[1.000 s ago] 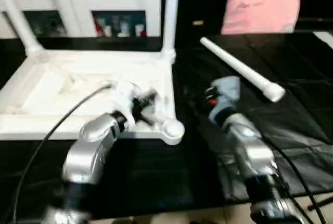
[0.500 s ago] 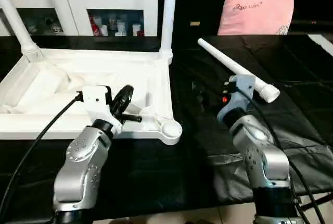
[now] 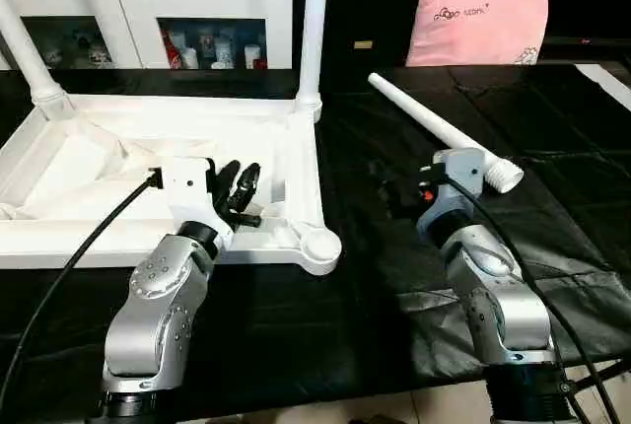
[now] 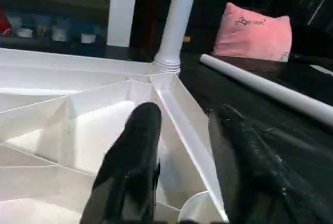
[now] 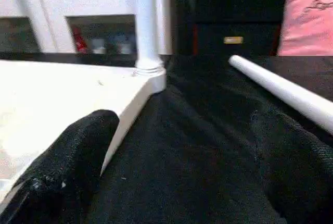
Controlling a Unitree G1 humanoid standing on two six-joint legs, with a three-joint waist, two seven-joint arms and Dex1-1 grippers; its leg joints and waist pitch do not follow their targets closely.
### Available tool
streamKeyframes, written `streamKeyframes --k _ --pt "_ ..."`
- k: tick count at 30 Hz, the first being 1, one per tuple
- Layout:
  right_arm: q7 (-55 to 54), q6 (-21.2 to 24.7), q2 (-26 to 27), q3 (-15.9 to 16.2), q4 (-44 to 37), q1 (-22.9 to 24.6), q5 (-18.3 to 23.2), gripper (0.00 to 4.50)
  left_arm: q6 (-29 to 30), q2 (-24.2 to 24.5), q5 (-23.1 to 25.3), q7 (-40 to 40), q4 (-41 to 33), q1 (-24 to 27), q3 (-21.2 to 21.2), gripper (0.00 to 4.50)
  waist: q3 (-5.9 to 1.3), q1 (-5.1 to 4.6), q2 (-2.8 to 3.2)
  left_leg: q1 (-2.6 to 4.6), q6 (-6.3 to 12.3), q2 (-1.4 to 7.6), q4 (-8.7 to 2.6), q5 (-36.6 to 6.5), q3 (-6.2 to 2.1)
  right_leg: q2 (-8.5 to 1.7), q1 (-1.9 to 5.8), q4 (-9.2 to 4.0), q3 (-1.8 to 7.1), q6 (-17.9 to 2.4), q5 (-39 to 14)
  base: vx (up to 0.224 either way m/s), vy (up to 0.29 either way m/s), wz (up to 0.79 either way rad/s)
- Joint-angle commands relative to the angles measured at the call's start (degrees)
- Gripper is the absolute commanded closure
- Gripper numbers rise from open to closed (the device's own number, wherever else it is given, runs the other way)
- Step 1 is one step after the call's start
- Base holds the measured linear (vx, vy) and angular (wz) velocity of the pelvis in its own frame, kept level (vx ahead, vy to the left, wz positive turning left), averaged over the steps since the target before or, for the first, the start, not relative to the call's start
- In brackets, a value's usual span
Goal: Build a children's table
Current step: Move to table
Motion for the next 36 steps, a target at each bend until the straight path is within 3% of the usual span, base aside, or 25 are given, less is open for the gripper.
streamKeyframes --k 1,6,9,11,12,13,15,16,18,19,21,22,23,24,25,26,27,28,29,30,31,33,34,35,36 --pt "-1.1 0.4 -0.5 0.0 -0.5 0.3 -1.0 0.0 0.7 0.0 0.1 0.5 -0.1 -0.9 -0.5 2.43 -3.48 -0.04 0.45 0.12 -0.28 -0.34 -3.85 -14.0 0.37 -2.01 2.93 -4.88 2.5 -2.7 -16.6 0.0 0.0 0.0" --pt "0.8 -1.4 -1.0 1.1 -0.5 0.4 -0.8 0.0 0.7 0.0 0.1 0.6 0.0 -1.0 -0.6 2.06 -3.44 -1.12 0.89 0.97 -1.34 0.67 -4.3 -16.8 -0.57 0.12 2.73 -4.89 0.91 -4.5 -11.8 0.0 0.0 0.0" --pt "0.3 -1.9 -0.7 0.7 0.1 0.5 -0.6 0.0 0.5 0.0 0.2 0.6 0.2 -1.0 -0.8 1.86 -3.33 -2.64 2.2 2.05 5.34 5.44 -6.56 -18.3 -2.93 -0.16 2.88 -3.32 -0.69 -11.8 -8.4 0.003 -0.051 0.0" --pt "0.0 -1.8 -0.6 0.7 -0.1 0.6 -0.7 0.0 0.5 0.2 0.1 0.6 0.2 -0.9 -0.9 1.68 -3.24 -2.94 1.87 2.22 7.33 5.65 -6.51 -19.8 -2.38 -0.85 2.76 -3.16 -0.59 -13.8 -8.4 0.003 -0.08 -0.01" --pt "0.0 -1.8 -0.6 0.7 -0.2 0.7 -0.7 0.0 0.5 0.2 0.0 0.7 0.2 -1.0 -0.9 1.58 -3.21 -3.11 1.25 2.11 7.38 3.29 -5.06 -20.6 -0.81 -0.84 2.72 -4.55 -0.66 -15.8 -10.6 0.003 -0.082 0.0" --pt "0.0 -1.7 -0.6 0.8 -0.2 0.8 -0.7 0.0 0.4 0.2 0.0 0.7 0.2 -1.0 -0.9 1.5 -3.26 -3.01 0.52 1.41 6.56 -1.3 -1.6 -19.0 1.43 -0.49 3.01 -6.84 -1.29 -16.2 -16.5 -0.008 -0.076 -0.01" --pt "-0.1 -1.9 -0.8 1.0 -0.1 1.1 -1.0 0.0 0.4 0.2 -0.1 0.6 0.3 -0.9 -0.9 1.24 -3.43 -2.55 -0.06 -0.59 7.05 -3.71 0.91 -12.7 1.72 -0.08 3.81 -8.22 -1.58 -11.0 -25.9 -0.018 -0.085 -0.05" --pt "-0.2 -2.0 -0.9 1.1 0.0 1.2 -1.1 0.0 0.4 0.3 -0.1 0.6 0.2 -0.9 -0.9 1.24 -3.47 -2.48 0.29 -0.65 7.3 -3.38 0.66 -11.1 1.54 0.18 3.71 -8.49 -1.84 -9.7 -26.9 -0.023 -0.082 -0.1" --pt "-0.4 -2.3 -1.1 1.4 0.0 1.3 -1.6 0.0 0.4 0.3 -0.1 0.5 0.3 -0.9 -0.9 1.07 -3.21 -3.35 1.26 -0.41 6.05 -1.37 -0.91 -11.0 0.2 1.92 3.21 -8.57 -3.83 -4.7 -27.8 0.0 0.0 0.0" --pt "-0.7 -2.2 -1.2 1.4 0.0 1.4 -1.8 0.0 0.3 0.3 0.0 0.5 0.4 -1.0 -0.9 1.02 -3.61 -4.1 3.03 1.68 8.29 8.99 -6.89 -14.5 -6.2 0.47 3.64 -2.4 -3.28 -4.7 -17.9 -0.023 -0.053 -0.16" --pt "-1.3 -1.5 -1.6 1.4 0.0 1.5 -2.2 0.0 0.2 0.3 0.1 0.6 0.7 -1.1 -0.9 0.87 -3.12 -3.96 3.1 2.25 9.7 12.36 -9.3 -19.9 -7.8 -1.22 2.96 3.06 -1.34 -6.2 -12.4 -0.023 -0.073 -0.15" --pt "-1.7 -0.9 -1.7 0.8 0.2 1.6 -2.1 0.0 0.2 0.3 0.1 0.7 0.9 -1.2 -0.9 0.7 -2.21 -3.66 1.98 2.25 8.87 11.97 -10.16 -25.4 -6.72 -2.29 2.74 4.67 1.0 -8.0 -12.2 -0.033 -0.137 -0.01" --pt "-1.9 -0.6 -1.8 0.5 0.4 1.6 -2.0 0.0 0.2 0.3 0.1 0.7 1.0 -1.3 -0.9 0.7 -1.6 -2.6 1.23 2.22 5.54 8.78 -8.39 -30.6 -3.58 -2.47 2.52 2.61 2.4 -8.1 -19.0 -0.072 -0.21 -0.04" --pt "-1.9 -0.4 -2.1 0.3 0.5 1.6 -1.9 0.0 0.2 0.3 0.1 0.7 1.1 -1.4 -0.8 0.53 -1.41 -2.1 -0.77 4.58 3.28 -4.53 8.19 -25.3 2.98 0.32 -2.74 -8.8 -1.26 -2.6 -42.7 -0.062 -0.156 -0.01" --pt "-1.7 -0.3 -2.4 0.2 0.6 1.7 -1.9 0.0 0.2 0.3 0.1 0.8 1.1 -1.4 -0.8 0.53 -1.64 -1.67 -1.82 3.28 5.99 -6.51 11.65 -21.3 2.92 -0.48 -1.86 -9.83 -0.26 -0.2 -49.9 0.001 -0.112 -0.1" --pt "-1.4 -0.1 -2.6 0.1 0.6 1.9 -1.7 0.0 0.1 0.4 0.1 0.8 1.3 -1.5 -0.8 0.47 -3.68 0.06 -2.12 -1.82 8.69 -5.95 11.06 -16.2 1.02 -3.88 4.8 -6.35 4.85 -0.4 -46.0 0.0 0.0 0.0" --pt "-0.9 0.6 -3.0 -0.1 0.4 2.4 -1.3 0.0 0.1 0.4 0.2 0.9 1.5 -1.5 -0.8 0.39 -2.7 0.68 -2.05 -1.7 9.85 -5.89 10.26 -14.1 0.1 -4.37 4.45 -6.86 5.6 -0.2 -42.8 0.021 -0.096 0.1" --pt "-0.7 1.0 -3.2 -0.2 0.2 2.6 -1.1 0.0 0.0 0.4 0.3 1.0 1.6 -1.5 -0.9 0.31 -2.96 -0.16 0.29 0.63 12.76 -5.08 4.66 -8.5 -1.47 -1.32 3.99 -8.05 3.49 3.9 -29.6 -0.048 -0.135 0.29" --pt "-0.7 1.1 -3.2 -0.2 0.2 2.7 -1.1 0.0 0.0 0.4 0.3 1.0 1.6 -1.5 -0.9 0.21 -2.96 -0.16 0.29 0.63 12.76 -5.08 4.66 -8.5 -1.47 -1.32 3.99 -8.05 3.49 3.9 -29.6 -0.032 -0.201 0.2" --pt "-0.6 1.5 -3.4 -0.2 -0.1 3.0 -1.2 0.0 0.1 0.5 0.3 1.1 1.7 -1.5 -0.8 0.11 -4.55 -1.36 3.7 2.92 20.49 12.11 -3.2 -1.1 -12.5 -1.33 2.8 0.85 -1.11 7.5 -17.5 -0.012 -0.145 0.02" --pt "-0.5 1.5 -3.6 -0.1 -0.3 3.1 -1.5 0.0 0.1 0.5 0.4 1.3 1.7 -1.5 -0.8 0.11 -4.01 -1.99 3.02 4.61 22.81 13.91 -4.1 -1.2 -11.13 -2.33 -2.01 8.13 0.55 2.5 -13.9 0.011 -0.127 -0.01" --pt "-1.1 2.2 -4.0 0.0 -0.4 3.2 -2.0 0.0 0.3 0.7 0.6 1.6 1.7 -1.2 -0.7 0.04 -3.6 -1.59 2.44 4.26 25.23 9.73 -3.11 0.3 -7.6 -2.48 -3.98 9.3 2.53 -2.3 -6.8 -0.009 -0.102 0.17" --pt "-1.1 2.3 -4.1 0.0 -0.4 3.2 -2.0 0.0 0.3 0.7 0.7 1.7 1.7 -1.1 -0.7 0.04 -3.59 -1.74 0.64 2.41 25.94 4.07 -0.06 -0.7 -4.24 -2.75 -2.25 3.91 4.72 -6.9 -1.3 -0.018 -0.174 0.12" --pt "-1.3 2.8 -4.4 0.0 -0.6 3.2 -2.2 0.0 0.2 0.8 1.0 2.0 1.7 -0.8 -0.7 0.04 -4.37 -1.57 -0.39 -2.98 21.69 -4.55 4.57 -1.3 -1.54 -5.71 4.27 -0.91 6.13 -11.1 -2.2 -0.056 -0.28 0.2" --pt "-1.5 3.2 -4.4 -0.3 -0.6 3.2 -2.1 0.0 0.3 0.7 1.1 2.3 1.7 -0.6 -0.6 0.04 -4.47 1.59 -0.79 -1.45 11.48 -3.51 4.63 -2.2 -1.85 -7.38 3.0 -3.07 7.06 -6.0 -8.5 -0.047 -0.2 0.03"
